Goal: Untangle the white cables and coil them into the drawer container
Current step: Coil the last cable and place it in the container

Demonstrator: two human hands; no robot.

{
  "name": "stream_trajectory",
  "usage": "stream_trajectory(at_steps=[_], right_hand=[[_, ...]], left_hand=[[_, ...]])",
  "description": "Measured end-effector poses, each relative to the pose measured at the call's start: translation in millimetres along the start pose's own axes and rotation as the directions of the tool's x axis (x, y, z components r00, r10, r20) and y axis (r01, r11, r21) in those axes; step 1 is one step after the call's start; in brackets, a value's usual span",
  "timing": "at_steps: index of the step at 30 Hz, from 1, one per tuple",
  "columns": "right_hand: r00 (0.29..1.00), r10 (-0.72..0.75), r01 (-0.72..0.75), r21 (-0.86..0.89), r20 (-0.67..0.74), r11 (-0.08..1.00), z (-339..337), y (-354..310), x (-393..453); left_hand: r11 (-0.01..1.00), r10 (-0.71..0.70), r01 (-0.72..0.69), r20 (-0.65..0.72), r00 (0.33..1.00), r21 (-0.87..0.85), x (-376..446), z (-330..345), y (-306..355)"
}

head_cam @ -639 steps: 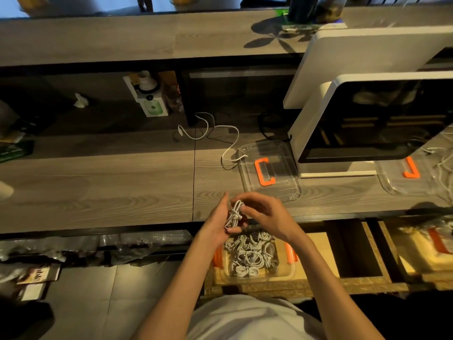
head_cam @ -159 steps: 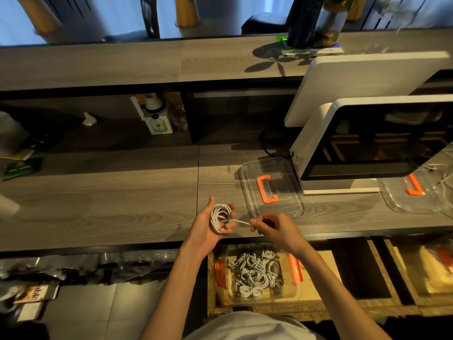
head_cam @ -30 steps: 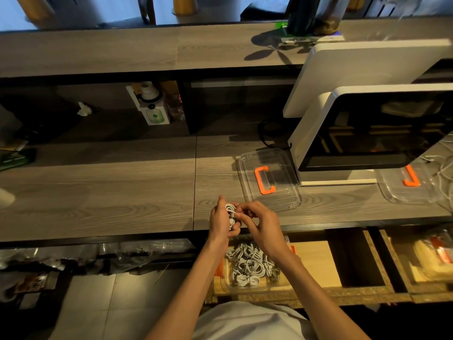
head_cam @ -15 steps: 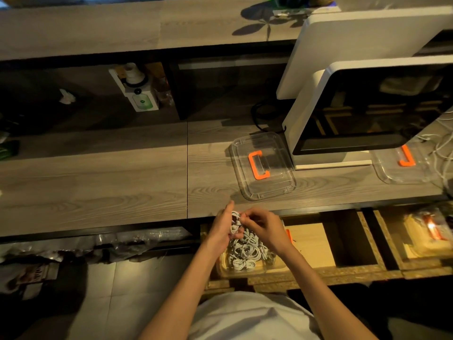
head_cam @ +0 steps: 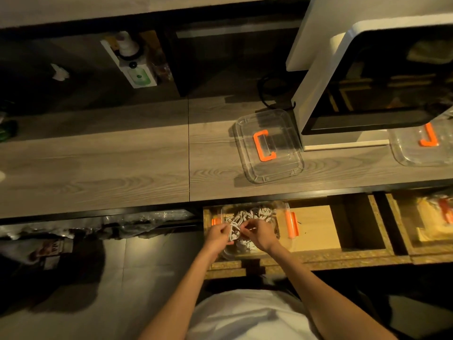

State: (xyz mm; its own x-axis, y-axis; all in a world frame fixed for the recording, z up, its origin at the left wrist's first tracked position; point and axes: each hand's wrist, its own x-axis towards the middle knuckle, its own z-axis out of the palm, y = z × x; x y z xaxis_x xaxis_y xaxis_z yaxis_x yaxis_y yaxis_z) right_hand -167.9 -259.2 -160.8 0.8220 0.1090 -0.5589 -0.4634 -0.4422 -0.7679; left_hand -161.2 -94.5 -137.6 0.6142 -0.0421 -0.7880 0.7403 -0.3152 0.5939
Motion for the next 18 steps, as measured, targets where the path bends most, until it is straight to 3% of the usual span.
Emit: stream_trajectory(at_steps=[7,13,18], right_hand=[[0.998,0.010,0.004,-0.202,0.067,0.979,-9.5,22.9,-7.9],[0.976,0.126,-0.035,-0.448,0.176,0.893,-33.0,55.5,-29.4],[0.972,0.135,-0.024,-0.495,0.190,0.868,-31.2,52.4,-31.3]], left_hand=[[0.926,0.139,-0.123,-0.020,0.990,0.357,9.1,-1.2,-23.9],[0.656,0.156,-0.222,0.158,0.975,0.722,-1.8,1.7,-26.4],[0.544,0.095,-0.195,0.171,0.981,0.816,-4.5,-0.4,-31.8]])
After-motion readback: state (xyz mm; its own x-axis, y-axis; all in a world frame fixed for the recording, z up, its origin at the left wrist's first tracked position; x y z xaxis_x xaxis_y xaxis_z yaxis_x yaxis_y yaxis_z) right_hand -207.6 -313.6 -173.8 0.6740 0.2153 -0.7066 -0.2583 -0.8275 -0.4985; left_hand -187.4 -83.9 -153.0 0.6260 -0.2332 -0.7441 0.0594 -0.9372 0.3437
